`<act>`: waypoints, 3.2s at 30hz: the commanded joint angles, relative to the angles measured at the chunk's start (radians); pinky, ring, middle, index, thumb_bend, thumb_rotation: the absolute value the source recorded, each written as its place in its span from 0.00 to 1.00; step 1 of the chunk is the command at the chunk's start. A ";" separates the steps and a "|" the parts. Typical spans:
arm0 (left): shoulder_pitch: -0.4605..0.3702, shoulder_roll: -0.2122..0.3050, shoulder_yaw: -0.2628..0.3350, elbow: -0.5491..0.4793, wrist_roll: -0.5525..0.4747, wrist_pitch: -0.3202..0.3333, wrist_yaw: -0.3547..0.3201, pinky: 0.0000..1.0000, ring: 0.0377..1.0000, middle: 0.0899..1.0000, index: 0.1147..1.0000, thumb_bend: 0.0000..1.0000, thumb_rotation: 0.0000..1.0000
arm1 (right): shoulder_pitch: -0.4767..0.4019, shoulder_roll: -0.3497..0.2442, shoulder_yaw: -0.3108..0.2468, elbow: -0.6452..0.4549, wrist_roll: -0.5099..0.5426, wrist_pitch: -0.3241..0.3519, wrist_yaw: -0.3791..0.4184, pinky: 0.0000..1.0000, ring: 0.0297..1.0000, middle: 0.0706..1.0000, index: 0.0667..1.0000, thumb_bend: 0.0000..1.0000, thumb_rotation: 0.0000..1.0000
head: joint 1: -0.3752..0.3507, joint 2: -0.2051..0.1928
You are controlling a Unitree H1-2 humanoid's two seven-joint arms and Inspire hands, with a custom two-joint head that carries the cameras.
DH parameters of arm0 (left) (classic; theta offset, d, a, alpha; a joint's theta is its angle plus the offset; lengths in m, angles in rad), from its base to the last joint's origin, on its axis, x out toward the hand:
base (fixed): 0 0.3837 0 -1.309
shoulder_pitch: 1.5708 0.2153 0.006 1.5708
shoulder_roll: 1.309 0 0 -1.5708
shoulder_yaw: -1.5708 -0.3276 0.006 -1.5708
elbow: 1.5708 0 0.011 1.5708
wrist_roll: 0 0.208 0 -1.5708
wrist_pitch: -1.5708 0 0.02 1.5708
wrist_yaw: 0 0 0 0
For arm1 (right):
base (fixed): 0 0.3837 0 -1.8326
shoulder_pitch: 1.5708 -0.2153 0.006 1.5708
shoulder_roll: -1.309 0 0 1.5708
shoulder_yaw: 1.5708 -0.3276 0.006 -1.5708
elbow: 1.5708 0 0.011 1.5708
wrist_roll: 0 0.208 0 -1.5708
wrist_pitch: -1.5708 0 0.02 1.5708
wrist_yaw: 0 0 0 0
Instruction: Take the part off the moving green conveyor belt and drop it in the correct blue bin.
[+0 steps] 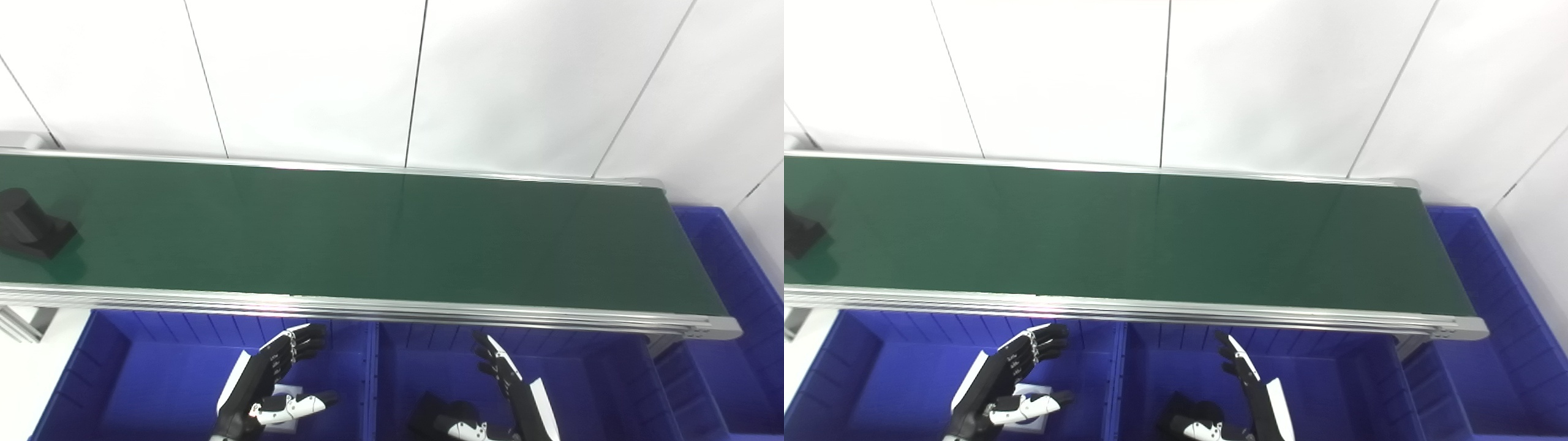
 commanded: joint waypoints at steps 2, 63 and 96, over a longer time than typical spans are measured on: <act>-0.002 -0.005 -0.005 -0.029 0.003 -0.019 0.002 0.80 0.76 0.78 0.73 0.61 0.00 | -0.006 0.009 -0.007 -0.029 -0.003 -0.035 -0.012 0.80 0.86 0.90 0.88 0.65 0.08 | 0.001 -0.004; -0.016 -0.083 -0.044 0.072 0.084 -0.058 0.061 0.73 0.71 0.74 0.69 0.72 0.00 | -0.041 -0.110 0.064 0.088 0.154 -0.058 -0.037 0.80 0.86 0.89 0.92 0.56 0.00 | 0.350 -0.178; -0.037 -0.093 -0.045 0.127 0.104 -0.077 0.085 0.72 0.70 0.72 0.67 0.75 0.00 | -0.058 -0.121 0.063 0.126 0.170 -0.058 -0.037 0.80 0.86 0.89 0.92 0.55 0.00 | 0.381 -0.219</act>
